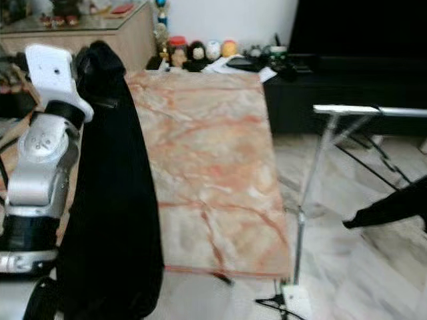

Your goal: Hang hanger

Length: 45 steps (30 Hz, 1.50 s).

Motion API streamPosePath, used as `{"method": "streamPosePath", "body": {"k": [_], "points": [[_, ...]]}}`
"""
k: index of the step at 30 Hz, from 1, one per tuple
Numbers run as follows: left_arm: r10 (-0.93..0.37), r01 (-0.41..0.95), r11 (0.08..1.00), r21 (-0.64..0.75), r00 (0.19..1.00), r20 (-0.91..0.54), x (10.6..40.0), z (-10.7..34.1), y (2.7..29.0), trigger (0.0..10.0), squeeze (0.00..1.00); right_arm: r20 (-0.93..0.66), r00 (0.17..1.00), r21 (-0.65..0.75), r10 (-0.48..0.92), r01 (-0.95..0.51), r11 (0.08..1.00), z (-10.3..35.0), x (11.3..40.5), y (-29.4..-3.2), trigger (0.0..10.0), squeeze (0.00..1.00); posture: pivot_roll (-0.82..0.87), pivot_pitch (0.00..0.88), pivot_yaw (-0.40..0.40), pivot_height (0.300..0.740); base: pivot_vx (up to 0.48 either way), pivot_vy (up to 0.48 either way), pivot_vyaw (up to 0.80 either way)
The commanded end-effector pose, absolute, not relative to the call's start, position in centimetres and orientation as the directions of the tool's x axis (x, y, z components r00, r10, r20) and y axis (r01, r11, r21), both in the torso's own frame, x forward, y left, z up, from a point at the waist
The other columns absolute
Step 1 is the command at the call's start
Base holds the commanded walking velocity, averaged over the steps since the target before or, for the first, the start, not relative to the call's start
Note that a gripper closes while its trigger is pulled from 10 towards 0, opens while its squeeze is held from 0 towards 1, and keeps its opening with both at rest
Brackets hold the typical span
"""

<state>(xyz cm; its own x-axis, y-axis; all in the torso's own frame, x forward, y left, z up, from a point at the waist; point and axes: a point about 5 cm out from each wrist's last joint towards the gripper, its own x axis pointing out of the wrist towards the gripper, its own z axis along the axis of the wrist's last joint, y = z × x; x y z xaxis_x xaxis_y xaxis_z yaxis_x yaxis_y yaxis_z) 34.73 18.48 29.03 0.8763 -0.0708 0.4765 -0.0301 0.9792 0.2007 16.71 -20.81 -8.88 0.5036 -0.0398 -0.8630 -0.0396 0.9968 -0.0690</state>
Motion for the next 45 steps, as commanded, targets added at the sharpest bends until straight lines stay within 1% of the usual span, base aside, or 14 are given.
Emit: {"method": "streamPosePath", "body": {"k": [1,8,11,14,15,16,19,23,24,32,36,37,38,45], "points": [[-0.108,-0.004,0.978,0.21,0.848,0.519,34.7,30.0,17.2,10.0,0.0,-0.869,0.491,-0.087,-0.061,-0.03,0.996,-8.9,16.2,-21.7,10.0,0.0,-0.01,0.0,0.033,0.74,0.48,0.0,0.0],[-0.138,0.056,0.979,0.196,0.889,0.436,34.0,27.0,16.6,10.0,0.0,-0.871,0.487,-0.087,-0.057,-0.038,0.996,-9.0,16.1,-21.7,10.0,0.0,-0.01,0.0,0.031,0.74,0.341,0.0,0.0],[-0.142,0.094,0.985,0.146,0.922,0.361,32.7,24.2,16.5,10.0,0.0,-0.872,0.487,-0.087,-0.057,-0.039,0.995,-9.0,16.1,-21.7,10.0,0.0,-0.01,0.0,0.029,0.74,0.0,0.0,0.0],[-0.142,0.098,0.985,0.14,0.925,0.353,32.6,23.9,16.5,10.0,0.0,-0.872,0.487,-0.087,-0.057,-0.039,0.995,-9.0,16.1,-21.7,10.0,0.0,-0.01,0.0,0.029,0.74,0.0,0.0,0.0],[-0.156,0.124,0.984,0.125,0.943,0.294,31.2,22.0,16.5,10.0,0.0,-0.872,0.486,-0.089,-0.058,-0.04,0.995,-9.0,16.0,-21.8,10.0,0.0,0.0,0.0,0.028,0.74,0.0,0.0,0.0],[-0.156,0.124,0.984,0.125,0.943,0.294,31.2,22.0,16.5,10.0,0.0,-0.872,0.486,-0.089,-0.058,-0.04,0.995,-9.0,16.0,-21.8,10.0,0.0,0.0,0.0,0.028,0.74,0.0,0.0,0.0],[-0.188,0.175,0.979,0.1,0.971,0.146,27.4,18.0,16.2,10.0,0.0,-0.874,0.482,-0.092,-0.057,-0.05,0.994,-9.0,15.9,-21.9,10.0,0.0,0.0,0.0,0.031,0.74,0.0,0.0,0.0],[-0.193,0.185,0.978,0.102,0.978,0.077,25.5,16.6,16.2,10.0,0.0,-0.875,0.481,-0.093,-0.055,-0.055,0.994,-9.0,15.9,-21.9,10.0,0.0,0.0,0.0,0.03,0.74,0.0,0.0,0.0],[-0.21,0.205,0.973,0.104,0.977,0.039,24.4,15.8,16.1,10.0,0.0,-0.876,0.48,-0.095,-0.055,-0.059,0.994,-9.0,15.9,-21.9,10.0,0.0,0.0,0.0,0.03,0.74,0.0,0.0,0.0],[-0.25,0.259,0.956,0.138,0.965,-0.079,21.6,14.1,15.9,10.0,0.0,-0.876,0.479,-0.099,-0.054,-0.068,0.993,-9.0,15.9,-22.0,10.0,0.0,0.01,0.0,0.028,0.74,0.0,0.0,0.0],[-0.273,0.289,0.949,0.127,0.953,-0.132,20.9,13.4,15.5,10.0,0.0,-0.876,0.479,-0.1,-0.053,-0.073,0.992,-9.0,15.9,-22.0,10.0,0.0,0.01,0.0,0.028,0.74,0.0,0.0,0.0],[-0.28,0.299,0.946,0.127,0.948,-0.149,20.7,13.2,15.4,10.0,0.14,-0.876,0.478,-0.1,-0.053,-0.074,0.992,-9.0,15.9,-22.0,10.0,0.0,0.01,0.0,0.028,0.74,0.0,0.0,0.0],[-0.305,0.331,0.934,0.135,0.934,-0.185,20.3,12.5,15.1,10.0,1.0,-0.877,0.477,-0.101,-0.05,-0.081,0.992,-9.0,15.9,-21.9,10.0,0.0,0.01,0.0,0.03,0.74,0.0,0.0,0.0],[-0.299,0.325,0.939,0.116,0.934,-0.197,19.9,11.9,14.8,10.0,1.0,-0.878,0.477,-0.102,-0.05,-0.084,0.991,-9.0,15.9,-21.9,10.0,0.0,0.0,0.0,0.035,0.74,0.0,0.0,0.0]]}}
